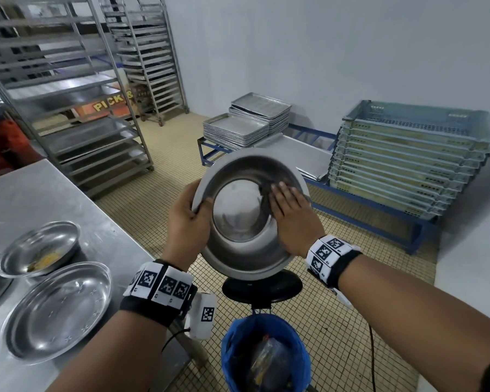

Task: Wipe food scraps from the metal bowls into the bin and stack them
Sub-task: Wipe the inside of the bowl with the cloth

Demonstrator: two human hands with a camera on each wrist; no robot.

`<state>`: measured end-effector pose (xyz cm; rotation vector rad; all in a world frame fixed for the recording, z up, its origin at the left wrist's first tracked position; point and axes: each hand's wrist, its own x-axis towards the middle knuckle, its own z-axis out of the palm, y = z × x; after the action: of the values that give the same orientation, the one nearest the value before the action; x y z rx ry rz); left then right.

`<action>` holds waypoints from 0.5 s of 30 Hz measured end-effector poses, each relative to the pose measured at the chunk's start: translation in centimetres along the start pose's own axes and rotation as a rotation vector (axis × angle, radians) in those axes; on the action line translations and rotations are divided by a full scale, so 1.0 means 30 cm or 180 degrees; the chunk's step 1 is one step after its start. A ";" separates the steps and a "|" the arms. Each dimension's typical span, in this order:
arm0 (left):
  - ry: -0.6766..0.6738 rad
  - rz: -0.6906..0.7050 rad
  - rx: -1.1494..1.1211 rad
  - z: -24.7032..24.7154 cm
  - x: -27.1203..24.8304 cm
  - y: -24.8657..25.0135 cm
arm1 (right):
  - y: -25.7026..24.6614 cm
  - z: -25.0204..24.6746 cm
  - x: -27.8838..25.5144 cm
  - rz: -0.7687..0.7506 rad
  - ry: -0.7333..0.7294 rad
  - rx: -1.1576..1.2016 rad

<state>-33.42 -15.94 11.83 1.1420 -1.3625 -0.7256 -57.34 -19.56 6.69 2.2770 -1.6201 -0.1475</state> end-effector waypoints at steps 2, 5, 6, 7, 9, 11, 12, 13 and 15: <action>-0.0023 -0.0051 -0.0055 0.008 -0.008 0.009 | 0.016 -0.017 0.019 0.0069 0.0311 0.0050; -0.0049 -0.0152 -0.0195 0.024 -0.017 0.025 | 0.030 -0.050 0.042 0.0109 0.0642 0.0202; -0.0067 -0.0179 -0.0214 0.030 -0.018 0.029 | 0.028 -0.061 0.048 0.0070 0.0673 0.0256; -0.0098 -0.0201 -0.0233 0.037 -0.021 0.034 | 0.021 -0.069 0.052 0.0015 0.0709 0.0322; -0.0145 -0.0220 -0.0264 0.053 -0.026 0.039 | -0.006 -0.080 0.057 -0.0079 0.0784 0.0494; -0.0168 -0.0197 -0.0210 0.067 -0.028 0.042 | -0.038 -0.075 0.054 -0.0219 0.0808 0.0655; -0.0196 -0.0159 -0.0146 0.072 -0.031 0.043 | -0.048 -0.067 0.050 -0.0276 0.0844 0.0667; -0.0224 -0.0123 -0.0093 0.076 -0.031 0.042 | -0.048 -0.061 0.047 -0.0258 0.0880 0.0651; -0.0204 -0.0145 -0.0089 0.073 -0.030 0.033 | -0.031 -0.049 0.044 -0.0017 0.0874 0.0620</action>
<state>-35.87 -15.21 12.08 1.1391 -1.3794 -0.8179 -55.64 -20.21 7.91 2.3192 -1.5412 0.3217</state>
